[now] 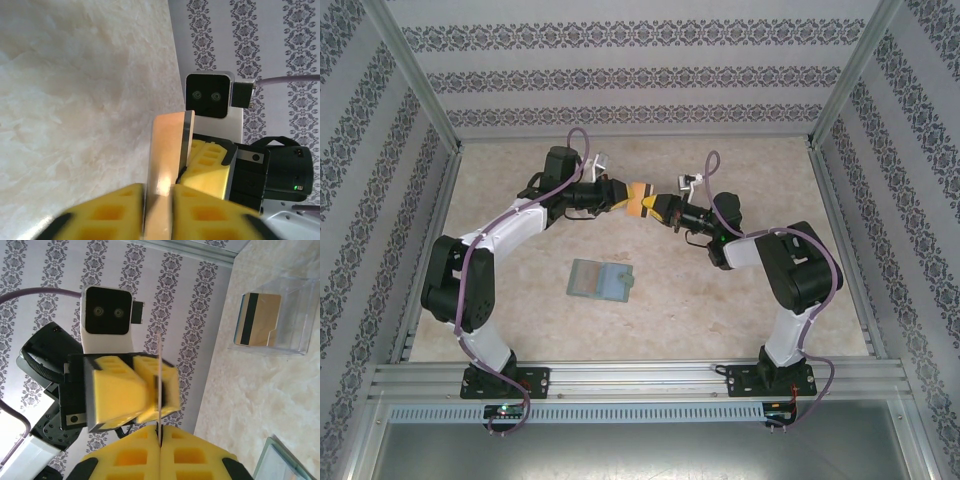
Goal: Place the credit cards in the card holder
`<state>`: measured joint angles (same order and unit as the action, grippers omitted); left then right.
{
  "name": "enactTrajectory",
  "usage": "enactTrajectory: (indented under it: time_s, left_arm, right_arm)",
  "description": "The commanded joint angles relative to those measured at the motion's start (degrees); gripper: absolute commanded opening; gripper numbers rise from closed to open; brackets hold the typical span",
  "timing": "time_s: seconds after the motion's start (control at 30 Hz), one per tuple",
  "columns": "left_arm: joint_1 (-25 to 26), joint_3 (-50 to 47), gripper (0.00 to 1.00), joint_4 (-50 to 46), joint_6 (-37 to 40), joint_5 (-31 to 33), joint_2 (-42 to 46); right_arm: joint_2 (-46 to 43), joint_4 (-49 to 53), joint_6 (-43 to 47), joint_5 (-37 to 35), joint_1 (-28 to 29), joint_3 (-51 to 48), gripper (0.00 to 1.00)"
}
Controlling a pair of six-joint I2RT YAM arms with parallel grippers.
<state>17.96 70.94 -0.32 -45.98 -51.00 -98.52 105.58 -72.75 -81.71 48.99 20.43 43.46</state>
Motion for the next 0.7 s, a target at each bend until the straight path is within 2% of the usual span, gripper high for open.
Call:
enactTrajectory:
  time_s: [0.0,0.03,0.17,0.33,0.43,0.53,0.67]
  left_arm:
    - [0.08,0.04,0.51,-2.55,1.14,-0.12,1.13]
    - [-0.15,-0.22,0.56,-3.85,1.72,1.05,1.59]
    - [-2.08,-1.01,0.60,-13.41,5.10,8.60,4.17]
    - [-4.23,-3.21,0.62,-29.18,9.35,23.21,8.65]
    - [-4.41,-4.92,0.63,-38.02,12.49,29.82,10.60]
    - [-4.42,-9.06,0.64,-42.30,13.06,32.71,11.97]
    - [-4.32,-16.11,0.64,-43.16,11.32,31.90,14.07]
  right_arm:
    - [1.44,-2.74,0.77,0.60,1.33,0.31,0.00]
    - [1.59,-2.52,0.96,0.42,1.90,-0.22,0.00]
    - [1.91,-0.90,1.84,-2.89,5.54,-3.84,0.00]
    - [3.86,0.71,-1.22,-11.37,12.99,-9.13,0.00]
    - [5.44,1.93,-4.29,-14.04,16.27,-10.64,0.00]
    - [6.42,3.40,-5.55,-14.09,17.50,-10.96,0.00]
    - [6.47,6.64,-5.61,-13.84,18.59,-11.22,0.00]
